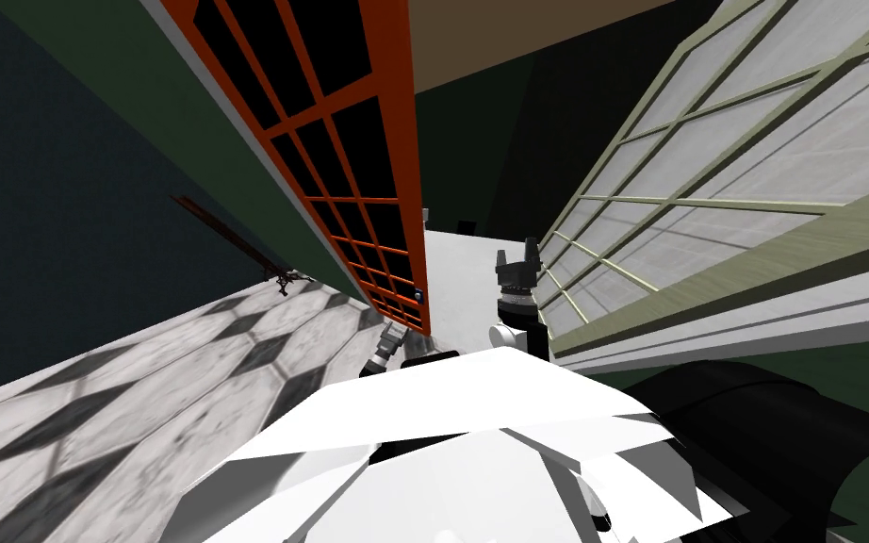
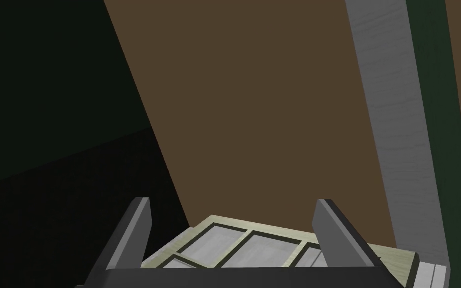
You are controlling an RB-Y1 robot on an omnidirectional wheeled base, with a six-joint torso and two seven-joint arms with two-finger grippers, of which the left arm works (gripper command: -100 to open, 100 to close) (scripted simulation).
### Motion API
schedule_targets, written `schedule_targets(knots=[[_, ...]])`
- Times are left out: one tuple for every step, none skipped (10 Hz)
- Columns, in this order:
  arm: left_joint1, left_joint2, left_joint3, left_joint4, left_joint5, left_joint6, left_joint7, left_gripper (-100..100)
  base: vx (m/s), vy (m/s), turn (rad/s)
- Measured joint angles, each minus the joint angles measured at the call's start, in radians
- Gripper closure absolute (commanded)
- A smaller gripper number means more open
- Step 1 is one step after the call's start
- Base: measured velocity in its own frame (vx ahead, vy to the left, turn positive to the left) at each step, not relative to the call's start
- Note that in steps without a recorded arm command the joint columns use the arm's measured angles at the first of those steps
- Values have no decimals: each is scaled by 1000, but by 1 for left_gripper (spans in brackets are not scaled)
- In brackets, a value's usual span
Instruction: Push the door open
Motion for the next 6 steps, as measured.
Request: schedule_targets(knots=[[-2, -3, 2, 17, -9, -9, -13, -100, 147, 28, -52], [-3, -10, 3, 32, -21, -16, -27, -100, 140, 42, -38], [-7, -16, 3, 46, -31, -20, -39, -100, 142, 42, -45], [-9, -23, 4, 61, -40, -26, -53, -100, 132, 43, -43], [-13, -30, 6, 80, -49, -33, -67, -100, 55, 20, -9], [-14, -31, 6, 82, -50, -34, -70, -100, 92, -32, -24]])
